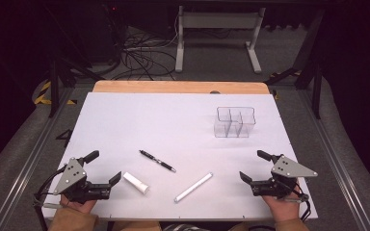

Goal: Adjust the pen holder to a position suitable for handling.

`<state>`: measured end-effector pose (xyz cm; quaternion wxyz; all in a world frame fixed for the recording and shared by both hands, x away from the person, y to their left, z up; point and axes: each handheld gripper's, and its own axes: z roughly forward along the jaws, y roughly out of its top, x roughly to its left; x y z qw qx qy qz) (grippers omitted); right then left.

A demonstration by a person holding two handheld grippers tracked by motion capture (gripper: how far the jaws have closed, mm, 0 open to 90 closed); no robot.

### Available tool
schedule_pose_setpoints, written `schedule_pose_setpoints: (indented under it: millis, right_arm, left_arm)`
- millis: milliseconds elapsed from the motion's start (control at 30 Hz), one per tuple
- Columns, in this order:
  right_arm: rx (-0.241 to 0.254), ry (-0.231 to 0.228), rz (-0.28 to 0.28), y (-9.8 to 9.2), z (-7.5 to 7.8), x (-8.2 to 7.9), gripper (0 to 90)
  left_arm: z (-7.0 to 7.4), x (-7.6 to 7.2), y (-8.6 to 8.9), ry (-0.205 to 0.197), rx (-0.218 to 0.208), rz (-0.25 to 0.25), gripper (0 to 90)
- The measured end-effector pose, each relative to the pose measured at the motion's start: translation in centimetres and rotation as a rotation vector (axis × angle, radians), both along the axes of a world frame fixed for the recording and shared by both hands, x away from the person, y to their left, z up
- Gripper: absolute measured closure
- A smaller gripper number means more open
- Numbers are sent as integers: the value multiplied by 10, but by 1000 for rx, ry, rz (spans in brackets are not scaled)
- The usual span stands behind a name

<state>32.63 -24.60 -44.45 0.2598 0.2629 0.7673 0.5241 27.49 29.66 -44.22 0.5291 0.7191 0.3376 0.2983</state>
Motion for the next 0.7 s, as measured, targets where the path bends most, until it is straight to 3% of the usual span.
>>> schedule_pose_setpoints:
  millis: [700]
  right_arm:
    - [-16,-12,5,2,2,-1,67]
  left_arm:
    - [1,-2,-1,-17,7,7,12]
